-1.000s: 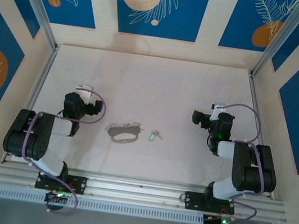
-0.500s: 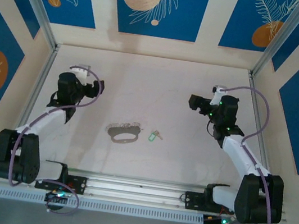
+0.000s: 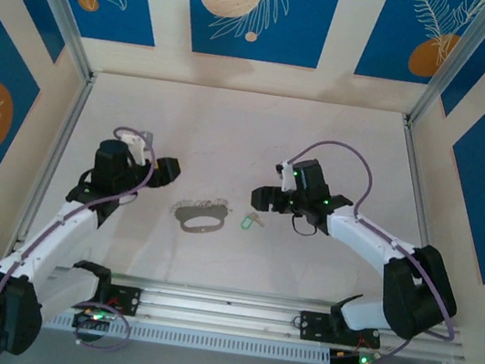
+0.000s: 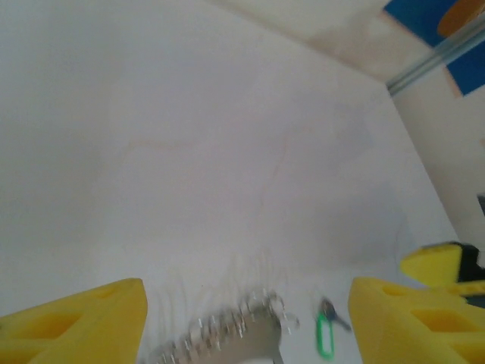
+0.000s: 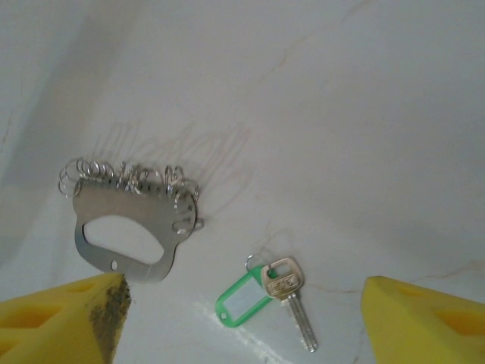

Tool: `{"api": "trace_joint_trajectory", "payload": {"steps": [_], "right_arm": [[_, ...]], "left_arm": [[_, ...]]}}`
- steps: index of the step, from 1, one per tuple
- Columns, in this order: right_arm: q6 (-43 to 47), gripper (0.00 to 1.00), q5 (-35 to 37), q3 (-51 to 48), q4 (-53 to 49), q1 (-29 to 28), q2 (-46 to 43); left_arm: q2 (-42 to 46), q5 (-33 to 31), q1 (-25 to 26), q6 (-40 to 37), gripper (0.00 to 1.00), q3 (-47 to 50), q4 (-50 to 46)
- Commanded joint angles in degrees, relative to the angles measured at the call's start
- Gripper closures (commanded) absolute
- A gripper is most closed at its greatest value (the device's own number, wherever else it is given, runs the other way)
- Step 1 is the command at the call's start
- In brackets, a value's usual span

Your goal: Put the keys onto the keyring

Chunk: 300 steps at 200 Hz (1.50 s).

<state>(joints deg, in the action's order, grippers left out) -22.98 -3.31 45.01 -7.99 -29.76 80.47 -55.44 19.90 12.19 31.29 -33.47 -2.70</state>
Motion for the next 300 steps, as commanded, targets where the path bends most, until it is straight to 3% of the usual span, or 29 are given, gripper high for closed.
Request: {"api": "trace_joint_trajectory", "payload": {"steps": [1,51,95,151,251,300], "right_arm": [[-2.89,0.23,-3.51,1.85,-0.58,-1.23,3.51],[-3.23,0.33,-4.3,4.25,1.22,-3.55,9.38],[-2.73,0.41,-5.51,6.38,3.04,-4.85,13.44],[-1.1,0.49,-6.7,9.43,2.83,-6.71,17.74],[-0.43,0.62,-9.28,10.5,3.79,-7.42,22.5],[-0.35,0.67,-9.61,11.32,3.83,-7.43,24.03]], "left_arm": [[2.05,-1.02,3.56,5.09,0.31,3.58,-6.43],[2.48,-6.22,9.03,10.89,0.31,9.35,-4.1],[-3.02,-5.07,11.58,13.42,0.31,13.02,5.54],[-10.78,-3.55,12.23,13.02,0.31,13.18,13.28],[-20.07,-2.79,12.16,9.28,0.3,8.25,17.11],[-19.69,-2.3,12.16,7.78,0.3,6.47,15.26]]}}
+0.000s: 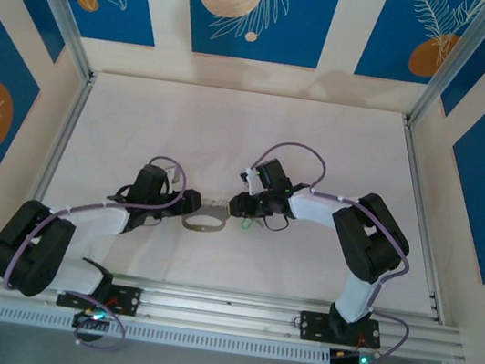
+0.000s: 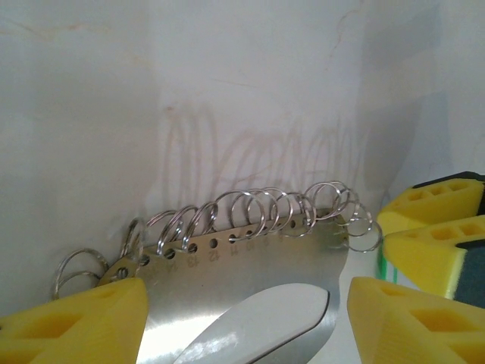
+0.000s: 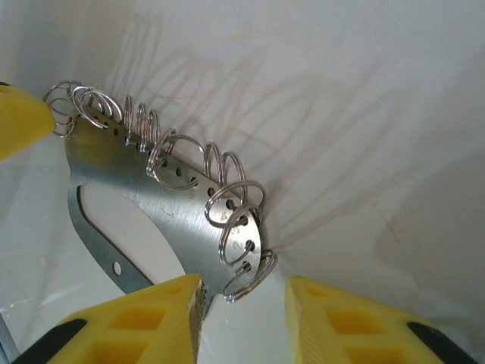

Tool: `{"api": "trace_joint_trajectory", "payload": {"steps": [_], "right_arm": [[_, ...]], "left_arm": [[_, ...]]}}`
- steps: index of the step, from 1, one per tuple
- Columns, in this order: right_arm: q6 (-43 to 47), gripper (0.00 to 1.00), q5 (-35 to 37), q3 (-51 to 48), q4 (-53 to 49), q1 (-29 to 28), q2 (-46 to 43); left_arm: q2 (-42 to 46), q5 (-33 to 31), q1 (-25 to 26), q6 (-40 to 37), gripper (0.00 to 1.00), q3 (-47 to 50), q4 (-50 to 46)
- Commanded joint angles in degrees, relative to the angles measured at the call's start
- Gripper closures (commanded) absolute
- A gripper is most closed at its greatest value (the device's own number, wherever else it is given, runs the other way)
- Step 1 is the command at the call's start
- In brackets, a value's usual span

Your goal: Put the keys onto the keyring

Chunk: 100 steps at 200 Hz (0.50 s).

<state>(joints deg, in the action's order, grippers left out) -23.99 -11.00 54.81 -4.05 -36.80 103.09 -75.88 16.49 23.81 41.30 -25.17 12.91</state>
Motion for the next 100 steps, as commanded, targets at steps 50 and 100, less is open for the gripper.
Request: {"api": "trace_joint_trajectory", "payload": {"steps": [50,100], "right_arm": [[0.53,0.72,-1.11,1.54,-0.21,-0.2,2.43],[0.48,0.71,-0.67,-0.17,-0.2,0.53,0.15]], "left_arm": [[6.45,0.21,0.54,-3.85,0.29,-3.17,-6.05],[11.03,0.51,0.49,-4.23,0.27,-4.88,-10.18]]}}
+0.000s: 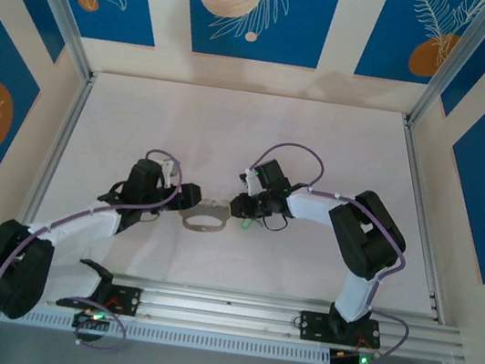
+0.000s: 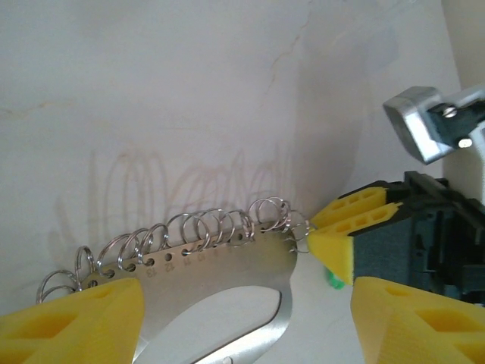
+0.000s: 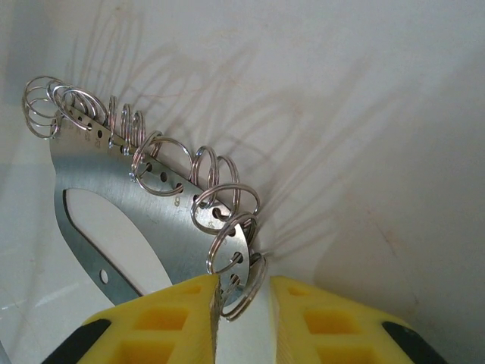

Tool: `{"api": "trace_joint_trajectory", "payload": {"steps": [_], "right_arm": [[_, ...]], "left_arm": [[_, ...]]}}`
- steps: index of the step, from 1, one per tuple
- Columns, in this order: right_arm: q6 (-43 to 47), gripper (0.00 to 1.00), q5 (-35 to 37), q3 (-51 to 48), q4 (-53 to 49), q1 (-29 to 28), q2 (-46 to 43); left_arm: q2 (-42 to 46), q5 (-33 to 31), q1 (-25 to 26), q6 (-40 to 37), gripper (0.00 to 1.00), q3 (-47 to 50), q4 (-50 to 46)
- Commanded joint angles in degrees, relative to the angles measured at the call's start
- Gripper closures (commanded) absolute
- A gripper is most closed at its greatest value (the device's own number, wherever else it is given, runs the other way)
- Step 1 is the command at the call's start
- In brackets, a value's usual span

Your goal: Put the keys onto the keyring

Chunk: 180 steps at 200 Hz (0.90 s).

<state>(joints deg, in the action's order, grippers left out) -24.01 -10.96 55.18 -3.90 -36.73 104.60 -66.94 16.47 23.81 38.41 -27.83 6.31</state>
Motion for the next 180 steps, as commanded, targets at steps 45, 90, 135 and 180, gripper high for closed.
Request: {"api": "trace_joint_trajectory", "payload": {"steps": [45,90,135,180], "right_arm": [[-0.53,0.63,-2.39,-2.03,0.78,2.66,-4.35],[-0.69,0.6,-5.72,1.45,2.22,3.33,-0.97],[-0.89,0.59,-8.24,4.35,3.64,3.32,3.1],[-0.51,0.6,-10.18,3.46,3.9,3.29,3.63]], "left_arm": [[3.32,0.69,0.53,-1.33,0.26,-3.4,-4.37],[2.51,0.75,0.53,-1.22,0.26,-3.43,-4.03],[2.6,0.39,0.53,-1.22,0.26,-2.95,-3.93],[2.77,0.23,0.53,-1.33,0.25,-3.0,-3.93]]}}
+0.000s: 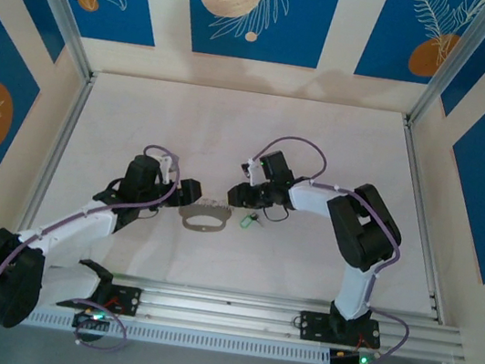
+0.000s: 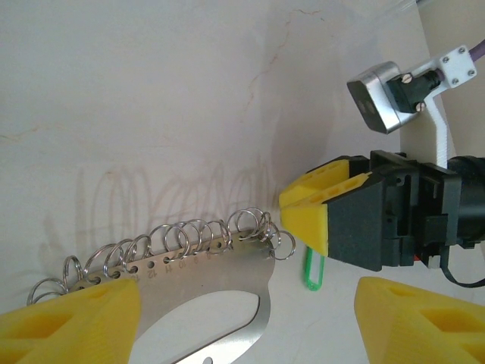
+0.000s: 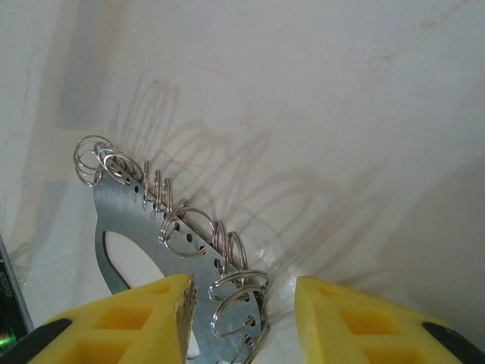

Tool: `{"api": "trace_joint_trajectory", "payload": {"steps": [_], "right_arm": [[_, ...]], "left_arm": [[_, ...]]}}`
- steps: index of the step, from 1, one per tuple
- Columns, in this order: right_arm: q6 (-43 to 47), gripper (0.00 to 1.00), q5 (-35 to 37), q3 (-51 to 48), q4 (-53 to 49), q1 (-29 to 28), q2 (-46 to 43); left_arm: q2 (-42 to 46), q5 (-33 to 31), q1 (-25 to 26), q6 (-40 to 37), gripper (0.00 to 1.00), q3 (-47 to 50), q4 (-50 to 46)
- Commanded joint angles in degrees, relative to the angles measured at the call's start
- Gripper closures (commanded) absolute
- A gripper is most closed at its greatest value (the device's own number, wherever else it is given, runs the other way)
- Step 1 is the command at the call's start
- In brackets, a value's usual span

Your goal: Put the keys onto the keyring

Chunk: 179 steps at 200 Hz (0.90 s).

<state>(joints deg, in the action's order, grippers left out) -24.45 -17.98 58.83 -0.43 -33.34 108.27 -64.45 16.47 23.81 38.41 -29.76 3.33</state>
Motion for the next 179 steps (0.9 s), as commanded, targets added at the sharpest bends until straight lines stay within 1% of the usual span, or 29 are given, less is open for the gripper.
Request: {"api": "trace_joint_trajectory", "payload": {"steps": [1,69,107,124,143,179], "right_arm": [[-0.07,0.6,-3.23,-0.24,0.42,-0.12,-0.1],[0.04,0.67,-5.4,-5.51,0.48,-1.15,-4.04],[-0.25,0.68,-6.32,-7.42,0.43,-2.93,-6.86],[0.27,0.68,-5.36,-7.66,-0.17,-3.52,-8.28],[0.97,0.67,-2.16,-7.36,-0.81,-2.76,-9.07],[1.36,0.65,-1.97,-3.59,-1.38,0.26,-6.2]], "left_arm": [[0.28,0.23,0.53,-1.32,0.25,-1.04,-0.96],[0.22,0.01,0.53,-1.68,0.25,-1.24,-0.69],[0.64,-0.3,0.45,-1.85,0.24,-1.18,-1.13],[0.88,-0.6,0.44,-2.18,0.24,-1.3,-1.56],[1.07,-0.73,0.35,-2.38,0.23,-1.41,-1.84],[1.08,-0.48,0.36,-2.38,0.23,-1.38,-1.84]]}}
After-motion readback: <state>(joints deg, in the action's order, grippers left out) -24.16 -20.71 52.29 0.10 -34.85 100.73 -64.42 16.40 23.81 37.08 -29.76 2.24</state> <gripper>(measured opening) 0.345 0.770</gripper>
